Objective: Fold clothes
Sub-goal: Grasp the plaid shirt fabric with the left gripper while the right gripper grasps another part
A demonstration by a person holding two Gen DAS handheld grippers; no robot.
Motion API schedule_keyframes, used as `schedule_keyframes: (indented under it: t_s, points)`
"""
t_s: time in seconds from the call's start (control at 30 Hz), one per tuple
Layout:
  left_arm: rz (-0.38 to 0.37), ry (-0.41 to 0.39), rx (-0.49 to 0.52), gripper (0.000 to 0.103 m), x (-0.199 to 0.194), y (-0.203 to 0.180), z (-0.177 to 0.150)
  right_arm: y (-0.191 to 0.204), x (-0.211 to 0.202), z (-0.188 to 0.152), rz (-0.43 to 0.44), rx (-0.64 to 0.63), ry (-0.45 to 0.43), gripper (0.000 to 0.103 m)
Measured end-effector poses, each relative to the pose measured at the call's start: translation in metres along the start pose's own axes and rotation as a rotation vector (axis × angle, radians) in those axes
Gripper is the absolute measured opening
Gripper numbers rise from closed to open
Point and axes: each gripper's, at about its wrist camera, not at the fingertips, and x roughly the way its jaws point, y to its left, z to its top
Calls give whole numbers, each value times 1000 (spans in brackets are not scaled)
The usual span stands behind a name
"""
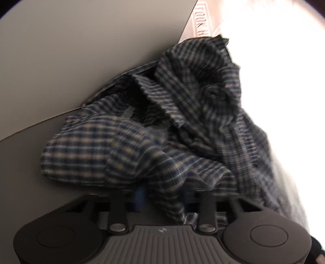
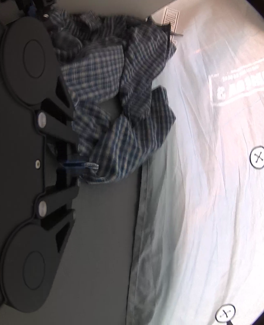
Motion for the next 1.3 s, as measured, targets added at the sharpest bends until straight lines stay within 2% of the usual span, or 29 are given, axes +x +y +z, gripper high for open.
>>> schedule_keyframes:
  t_s: [0.07,0.17,0.27,0.4,0.53,0.73,0.97,1.07,1.13,1.2,1.23,1.3]
  points:
    - [5,-21,-2,4,-4,-3,-3,-5,-11,0,-18,-9,-29,2]
    - [26,-62,68,1,-21,-18,-9,-11,-37,0,-70,-44,-75,2]
    - [-3,-76,123,1,-44,-34,-19,-23,-70,-1,-118,-33,-115,2]
    - [-54,-30,169,0,-80,-54,-45,-50,-122,-8,-153,15,-128,2]
    - [-109,29,257,0,-118,-80,-85,-95,-185,-25,-238,32,-148,2]
    - [-230,132,411,0,-188,-127,-172,-190,-300,-77,-394,102,-158,2]
    - [-410,271,585,0,-276,-191,-314,-299,-445,-162,-622,158,-177,2]
    - [-457,334,667,1,-294,-211,-368,-339,-499,-195,-747,176,-172,2]
    - [-486,376,724,4,-305,-225,-404,-362,-522,-211,-777,183,-150,2]
    - [-496,404,773,8,-315,-234,-432,-379,-540,-225,-788,187,-129,8]
    - [-486,406,791,17,-318,-235,-438,-382,-543,-230,-782,182,-123,12]
    - [-483,393,811,28,-324,-230,-439,-385,-547,-239,-771,166,-112,29]
